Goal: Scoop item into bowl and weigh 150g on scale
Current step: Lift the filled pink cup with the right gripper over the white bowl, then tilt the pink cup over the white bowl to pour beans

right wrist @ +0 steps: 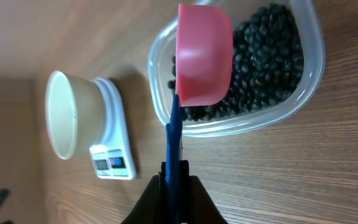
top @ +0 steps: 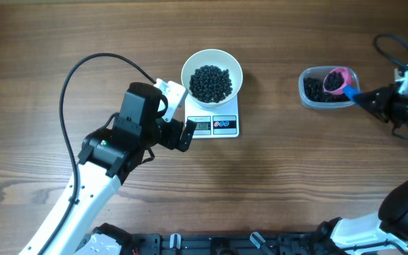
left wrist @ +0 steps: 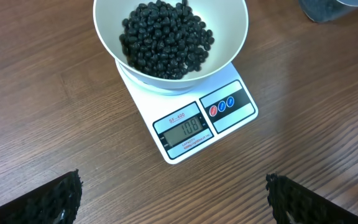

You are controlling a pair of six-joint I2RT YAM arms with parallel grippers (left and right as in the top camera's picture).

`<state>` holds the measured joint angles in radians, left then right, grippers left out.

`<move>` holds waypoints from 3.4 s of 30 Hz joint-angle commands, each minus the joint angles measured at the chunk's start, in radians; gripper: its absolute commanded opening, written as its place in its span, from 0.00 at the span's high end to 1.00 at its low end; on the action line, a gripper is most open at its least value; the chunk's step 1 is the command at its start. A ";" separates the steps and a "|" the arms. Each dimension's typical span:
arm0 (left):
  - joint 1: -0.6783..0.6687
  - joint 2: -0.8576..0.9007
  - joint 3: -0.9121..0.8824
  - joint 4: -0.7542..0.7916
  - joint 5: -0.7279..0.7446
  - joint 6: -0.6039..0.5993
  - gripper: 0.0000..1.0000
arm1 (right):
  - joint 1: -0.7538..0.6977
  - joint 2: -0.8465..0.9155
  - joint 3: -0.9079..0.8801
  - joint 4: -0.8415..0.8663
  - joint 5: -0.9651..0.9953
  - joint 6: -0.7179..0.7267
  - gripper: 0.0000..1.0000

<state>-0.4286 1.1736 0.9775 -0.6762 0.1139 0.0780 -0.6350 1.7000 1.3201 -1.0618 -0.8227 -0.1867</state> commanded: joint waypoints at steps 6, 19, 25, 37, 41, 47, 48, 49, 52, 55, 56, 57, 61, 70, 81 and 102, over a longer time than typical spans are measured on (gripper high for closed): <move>0.005 0.005 0.018 0.003 0.001 0.019 0.00 | -0.014 0.005 0.007 0.002 -0.167 0.038 0.96; 0.005 0.005 0.018 0.003 0.001 0.020 0.00 | -0.012 0.005 0.007 0.010 -0.382 0.059 0.96; 0.005 0.005 0.018 0.003 0.001 0.019 0.00 | 0.034 0.005 0.007 0.016 -0.458 0.101 0.96; 0.005 0.005 0.018 0.003 0.001 0.019 0.00 | 0.365 0.005 0.007 0.349 -0.454 0.416 0.96; 0.005 0.005 0.018 0.003 0.001 0.020 0.00 | 0.464 0.005 0.007 0.451 -0.423 0.480 0.96; 0.005 0.005 0.018 0.003 0.001 0.019 0.00 | 0.611 0.005 0.007 0.504 -0.266 0.477 0.96; 0.005 0.005 0.018 0.003 0.001 0.019 0.00 | 0.626 0.005 0.007 0.503 -0.234 0.475 0.96; 0.005 0.005 0.018 0.003 0.001 0.019 0.00 | 0.646 0.005 0.007 0.503 -0.188 0.475 0.96; 0.005 0.005 0.018 0.003 0.001 0.020 0.00 | 0.723 0.005 0.007 0.503 -0.045 0.438 0.96; 0.005 0.005 0.018 0.003 0.001 0.019 0.00 | 0.782 0.005 0.007 0.497 0.048 0.340 0.96; 0.005 0.005 0.018 0.003 0.001 0.019 0.00 | 0.808 0.005 0.007 0.498 0.099 0.307 0.96; 0.005 0.005 0.018 0.003 0.001 0.019 0.00 | 0.829 0.005 0.007 0.499 0.141 0.286 0.96; 0.005 0.005 0.018 0.003 0.001 0.019 0.00 | 0.908 0.005 0.007 0.501 0.270 0.161 0.96; 0.005 0.005 0.018 0.003 0.001 0.019 0.00 | 0.985 0.005 0.007 0.499 0.537 0.031 0.96; 0.005 0.005 0.018 0.003 0.001 0.019 0.00 | 0.985 0.004 0.007 0.513 0.536 0.031 0.96; 0.005 0.005 0.018 0.003 0.001 0.020 0.00 | 0.985 -0.093 0.007 0.487 0.464 0.030 0.96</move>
<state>-0.4286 1.1736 0.9775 -0.6762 0.1139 0.0784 0.3473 1.6218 1.3197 -0.6048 -0.3363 -0.1406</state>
